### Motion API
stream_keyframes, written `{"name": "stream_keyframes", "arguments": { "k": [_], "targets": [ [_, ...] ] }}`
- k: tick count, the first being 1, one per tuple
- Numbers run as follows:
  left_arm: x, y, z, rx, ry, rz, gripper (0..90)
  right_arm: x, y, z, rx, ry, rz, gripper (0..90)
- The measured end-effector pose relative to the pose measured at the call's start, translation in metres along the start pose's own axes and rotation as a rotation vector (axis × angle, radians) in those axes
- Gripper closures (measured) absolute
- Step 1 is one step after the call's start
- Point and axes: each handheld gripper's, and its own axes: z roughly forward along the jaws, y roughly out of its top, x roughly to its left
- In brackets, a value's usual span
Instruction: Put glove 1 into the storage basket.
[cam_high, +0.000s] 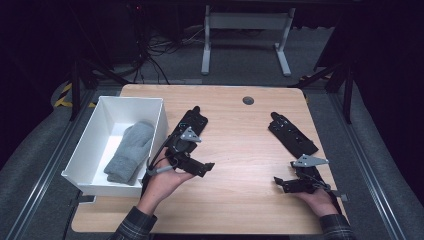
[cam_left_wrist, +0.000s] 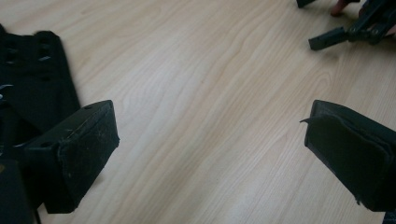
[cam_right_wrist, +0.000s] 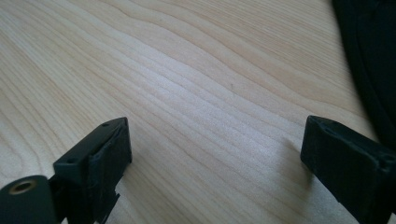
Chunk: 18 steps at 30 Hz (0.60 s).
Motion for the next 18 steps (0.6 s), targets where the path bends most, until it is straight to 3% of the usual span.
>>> {"name": "stream_keyframes", "arguments": {
  "k": [8, 12, 14, 18],
  "targets": [
    [-0.003, -0.023, 0.027, -0.005, 0.019, 0.009, 3.4, 0.0, 0.0, 0.0, 0.002, -0.008, -0.001, 8.1],
    [-0.001, -0.036, 0.038, 0.019, 0.032, 0.013, 3.2, 0.0, 0.001, 0.0, 0.01, -0.006, -0.004, 8.4],
    [0.0, -0.046, 0.045, 0.032, 0.043, 0.006, 3.2, 0.001, 0.005, -0.001, 0.039, 0.014, -0.022, 15.0],
    [-0.001, -0.055, 0.053, 0.062, 0.055, 0.012, 2.5, 0.003, 0.01, 0.0, 0.04, 0.02, -0.041, 16.0]
  ]
}}
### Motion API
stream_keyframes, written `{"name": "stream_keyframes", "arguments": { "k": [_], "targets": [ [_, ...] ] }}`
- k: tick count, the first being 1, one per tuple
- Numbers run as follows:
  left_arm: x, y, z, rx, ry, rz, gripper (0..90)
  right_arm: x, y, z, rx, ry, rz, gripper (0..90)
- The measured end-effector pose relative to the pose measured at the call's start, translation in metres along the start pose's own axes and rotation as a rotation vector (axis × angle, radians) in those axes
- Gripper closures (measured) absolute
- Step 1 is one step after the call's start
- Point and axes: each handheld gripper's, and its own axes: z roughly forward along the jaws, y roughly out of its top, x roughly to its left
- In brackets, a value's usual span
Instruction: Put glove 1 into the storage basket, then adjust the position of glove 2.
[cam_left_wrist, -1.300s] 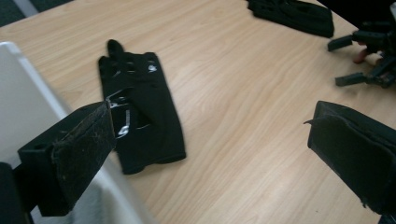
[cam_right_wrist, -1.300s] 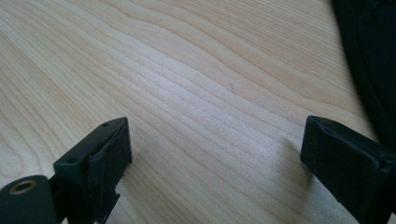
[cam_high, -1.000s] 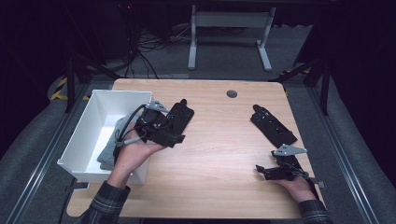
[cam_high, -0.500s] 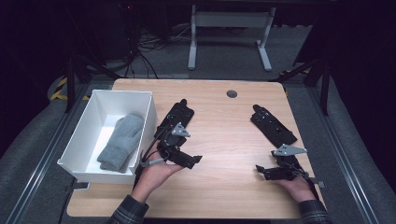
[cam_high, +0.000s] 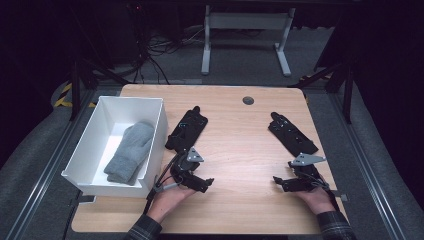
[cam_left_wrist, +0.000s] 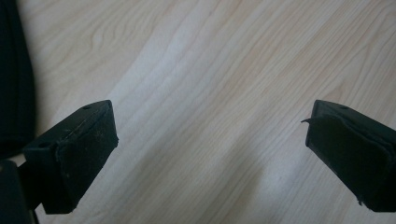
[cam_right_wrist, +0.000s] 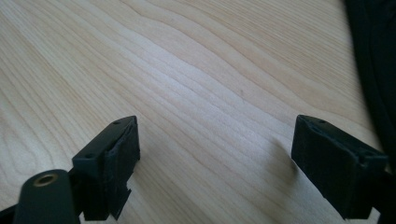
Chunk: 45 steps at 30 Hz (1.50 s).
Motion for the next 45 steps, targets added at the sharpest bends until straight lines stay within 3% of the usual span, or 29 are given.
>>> {"name": "stream_keyframes", "arguments": {
  "k": [2, 4, 8, 11, 13, 14, 15, 19, 26, 32, 35, 45],
  "targets": [
    [0.001, -0.005, 0.005, 0.005, -0.014, -0.018, 1.7, 0.0, 0.004, 0.001, 0.004, 0.009, -0.005, 18.6],
    [0.002, -0.007, 0.007, 0.016, -0.003, -0.008, 1.4, 0.0, 0.006, 0.0, 0.002, 0.014, -0.004, 20.7],
    [0.004, -0.014, 0.012, 0.036, 0.002, -0.012, 0.0, -0.003, 0.011, -0.002, -0.021, 0.035, -0.004, 32.8],
    [0.004, -0.016, 0.011, 0.045, 0.015, 0.016, 0.0, -0.006, 0.015, -0.005, -0.068, 0.06, 0.008, 50.4],
    [0.003, -0.017, 0.012, 0.039, 0.032, 0.028, 0.0, -0.007, 0.019, -0.007, -0.063, 0.05, 0.002, 61.3],
    [0.002, -0.019, 0.012, 0.028, 0.046, 0.048, 0.0, -0.008, 0.023, -0.008, -0.071, 0.042, -0.003, 68.5],
    [0.002, -0.021, 0.012, 0.017, 0.044, 0.045, 0.0, -0.008, 0.023, -0.008, -0.071, 0.042, -0.003, 68.5],
    [0.004, -0.028, 0.012, -0.038, 0.035, 0.054, 0.0, -0.015, 0.035, -0.012, -0.088, 0.018, -0.01, 89.1],
    [0.004, -0.028, 0.012, -0.04, 0.029, 0.058, 0.1, -0.037, 0.05, -0.015, -0.077, 0.005, 0.011, 89.9],
    [0.007, -0.029, 0.009, -0.02, -0.002, 0.096, 0.0, -0.061, 0.052, -0.014, -0.07, -0.002, 0.051, 90.0],
    [0.006, -0.032, 0.008, -0.037, 0.011, 0.09, 0.5, -0.081, 0.052, -0.008, -0.067, -0.023, 0.087, 90.0],
    [0.006, -0.033, 0.008, -0.041, 0.01, 0.085, 0.4, -0.111, 0.042, 0.003, 0.006, -0.103, 0.117, 90.0]
  ]
}}
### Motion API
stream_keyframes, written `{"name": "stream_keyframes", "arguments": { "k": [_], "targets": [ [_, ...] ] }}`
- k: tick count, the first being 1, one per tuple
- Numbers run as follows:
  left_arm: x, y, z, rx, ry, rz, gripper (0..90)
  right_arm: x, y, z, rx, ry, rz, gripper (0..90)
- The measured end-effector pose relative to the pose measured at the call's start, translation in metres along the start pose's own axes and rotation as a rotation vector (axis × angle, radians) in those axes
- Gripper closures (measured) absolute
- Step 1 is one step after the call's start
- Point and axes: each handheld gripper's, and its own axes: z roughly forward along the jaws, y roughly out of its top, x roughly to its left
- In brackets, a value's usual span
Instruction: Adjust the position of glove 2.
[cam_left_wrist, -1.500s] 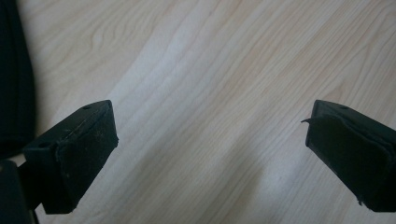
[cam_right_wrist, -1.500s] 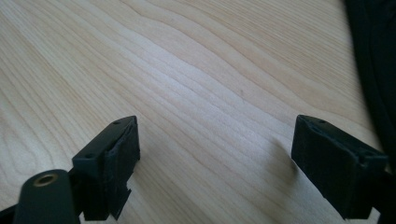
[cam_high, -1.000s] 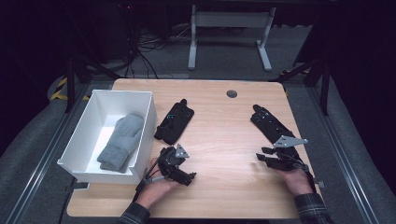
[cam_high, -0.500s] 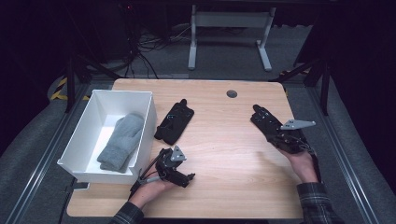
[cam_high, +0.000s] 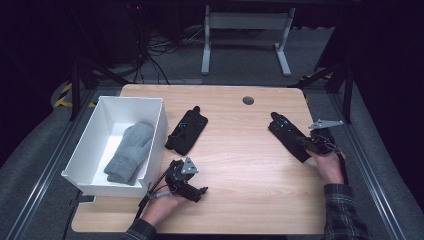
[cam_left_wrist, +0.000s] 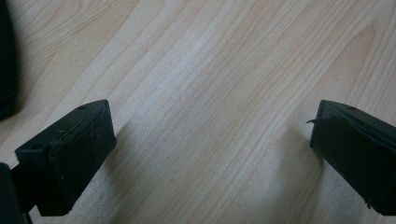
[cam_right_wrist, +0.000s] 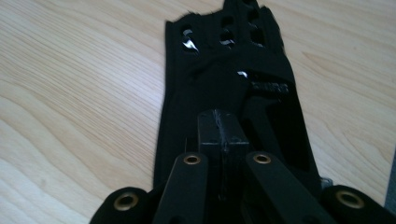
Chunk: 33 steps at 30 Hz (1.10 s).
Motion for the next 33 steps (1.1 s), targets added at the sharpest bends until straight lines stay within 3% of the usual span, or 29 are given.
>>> {"name": "stream_keyframes", "arguments": {
  "k": [9, 16, 22, 33],
  "targets": [
    [0.001, 0.0, 0.0, 0.0, -0.003, 0.008, 0.5, -0.013, -0.003, 0.006, 0.0, -0.044, 0.019, 90.0],
    [0.001, 0.0, 0.0, -0.001, -0.005, 0.007, 0.5, -0.018, -0.006, 0.013, 0.022, -0.021, 0.031, 90.0],
    [0.001, 0.0, 0.0, -0.001, -0.008, 0.008, 0.4, -0.01, -0.007, 0.011, 0.035, -0.004, 0.009, 90.0],
    [0.002, 0.001, 0.0, 0.003, -0.012, 0.011, 0.4, 0.021, -0.01, 0.004, 0.066, 0.065, -0.054, 90.0]
  ]
}}
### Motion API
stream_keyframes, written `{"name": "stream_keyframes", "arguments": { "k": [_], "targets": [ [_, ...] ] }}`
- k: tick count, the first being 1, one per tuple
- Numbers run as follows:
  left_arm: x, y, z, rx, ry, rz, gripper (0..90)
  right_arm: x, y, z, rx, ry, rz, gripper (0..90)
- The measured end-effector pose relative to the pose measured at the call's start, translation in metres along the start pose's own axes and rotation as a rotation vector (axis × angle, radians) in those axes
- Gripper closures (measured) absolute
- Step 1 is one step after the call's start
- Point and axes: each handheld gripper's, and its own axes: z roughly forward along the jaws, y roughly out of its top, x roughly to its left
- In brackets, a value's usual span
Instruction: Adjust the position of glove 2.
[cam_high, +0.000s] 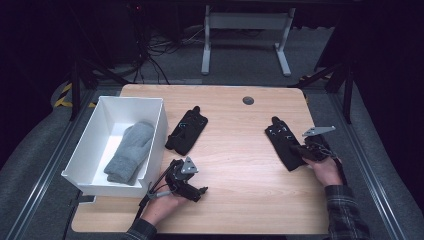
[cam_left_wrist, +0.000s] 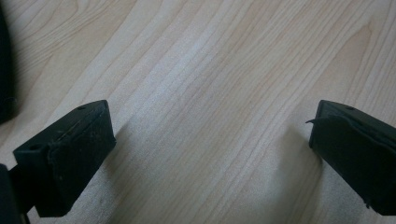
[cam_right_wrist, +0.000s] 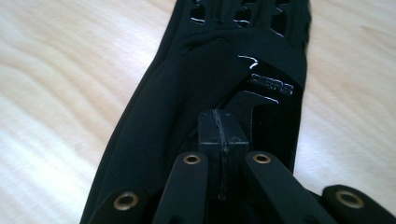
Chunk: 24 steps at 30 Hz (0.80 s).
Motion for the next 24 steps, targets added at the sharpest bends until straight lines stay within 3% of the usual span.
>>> {"name": "stream_keyframes", "arguments": {
  "k": [9, 24],
  "targets": [
    [0.0, 0.0, 0.0, 0.0, -0.002, 0.0, 0.3, 0.03, -0.005, -0.007, 0.026, 0.052, -0.06, 90.0],
    [0.0, 0.0, 0.0, -0.002, -0.002, 0.0, 0.3, 0.078, -0.016, -0.016, 0.033, 0.185, -0.139, 90.0]
  ]
}}
